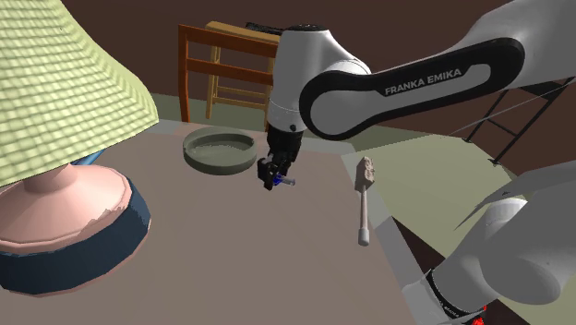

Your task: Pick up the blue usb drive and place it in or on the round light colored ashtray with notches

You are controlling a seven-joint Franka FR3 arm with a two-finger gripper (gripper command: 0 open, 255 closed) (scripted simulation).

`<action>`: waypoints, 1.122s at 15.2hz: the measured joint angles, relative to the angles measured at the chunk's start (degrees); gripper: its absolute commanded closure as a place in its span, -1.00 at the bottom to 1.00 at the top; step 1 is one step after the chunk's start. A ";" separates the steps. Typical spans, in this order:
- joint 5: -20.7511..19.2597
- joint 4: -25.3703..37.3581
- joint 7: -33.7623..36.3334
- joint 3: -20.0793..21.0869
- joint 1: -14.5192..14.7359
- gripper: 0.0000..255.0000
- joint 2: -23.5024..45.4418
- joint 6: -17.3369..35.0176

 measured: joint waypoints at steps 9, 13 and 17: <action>0.64 4.29 -0.61 -0.34 -0.10 1.00 -1.75 -6.31; 0.91 6.24 -1.12 -0.63 -0.23 1.00 -2.60 -9.07; 1.19 8.81 -1.28 -0.73 -0.20 1.00 -3.44 -12.42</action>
